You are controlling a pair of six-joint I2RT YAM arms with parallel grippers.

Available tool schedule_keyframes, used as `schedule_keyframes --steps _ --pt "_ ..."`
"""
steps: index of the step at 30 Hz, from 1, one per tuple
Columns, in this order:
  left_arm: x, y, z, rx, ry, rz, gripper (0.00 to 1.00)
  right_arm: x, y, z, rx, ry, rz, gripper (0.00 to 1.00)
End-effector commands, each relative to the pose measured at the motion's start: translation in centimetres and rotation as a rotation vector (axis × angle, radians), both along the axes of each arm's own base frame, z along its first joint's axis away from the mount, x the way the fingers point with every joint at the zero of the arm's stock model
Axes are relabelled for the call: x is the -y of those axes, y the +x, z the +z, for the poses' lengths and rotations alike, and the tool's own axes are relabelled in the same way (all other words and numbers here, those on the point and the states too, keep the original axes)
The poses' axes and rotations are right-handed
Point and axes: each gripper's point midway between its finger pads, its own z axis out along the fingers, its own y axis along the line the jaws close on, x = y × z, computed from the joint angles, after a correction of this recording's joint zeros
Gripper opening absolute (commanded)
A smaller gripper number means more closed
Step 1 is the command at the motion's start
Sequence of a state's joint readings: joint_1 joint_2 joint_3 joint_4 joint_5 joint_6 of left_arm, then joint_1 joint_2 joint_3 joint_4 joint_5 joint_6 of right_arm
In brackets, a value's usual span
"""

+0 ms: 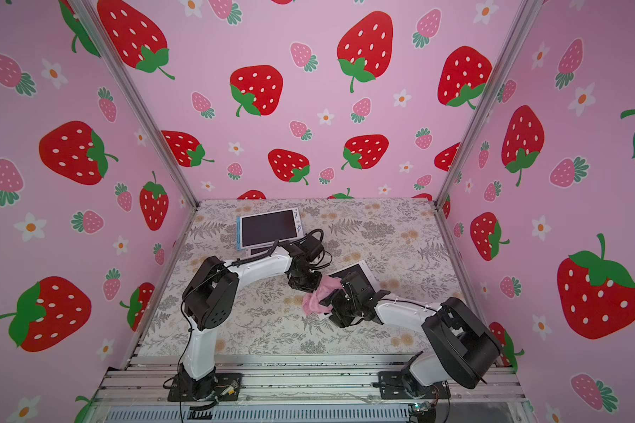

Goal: Wipe the drawing tablet
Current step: Wipe the dirt from the drawing tablet.

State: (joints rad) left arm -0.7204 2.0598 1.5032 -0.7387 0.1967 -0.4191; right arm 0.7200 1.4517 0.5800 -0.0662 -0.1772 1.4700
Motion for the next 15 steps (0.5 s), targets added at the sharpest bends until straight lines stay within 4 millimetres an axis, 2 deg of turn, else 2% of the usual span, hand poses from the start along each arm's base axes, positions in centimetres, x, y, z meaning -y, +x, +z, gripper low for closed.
schedule_keyframes --steps 1,4,11,15 --pt "-0.4 -1.5 -2.7 -0.069 0.027 -0.011 0.00 3.5 -2.8 -4.0 -0.121 -0.176 -0.014 0.67" --pt "-0.5 -2.7 -3.3 -0.097 0.051 -0.030 0.00 3.4 -2.7 -4.1 -0.123 -0.173 -0.018 0.68" --pt "-2.1 -4.5 -2.9 -0.130 0.128 -0.025 0.00 3.3 -2.3 -4.0 -0.117 -0.181 -0.024 0.69" --pt "-2.4 -5.4 -2.5 -0.162 0.159 0.004 0.00 3.2 -2.2 -4.2 -0.121 -0.181 -0.027 0.69"
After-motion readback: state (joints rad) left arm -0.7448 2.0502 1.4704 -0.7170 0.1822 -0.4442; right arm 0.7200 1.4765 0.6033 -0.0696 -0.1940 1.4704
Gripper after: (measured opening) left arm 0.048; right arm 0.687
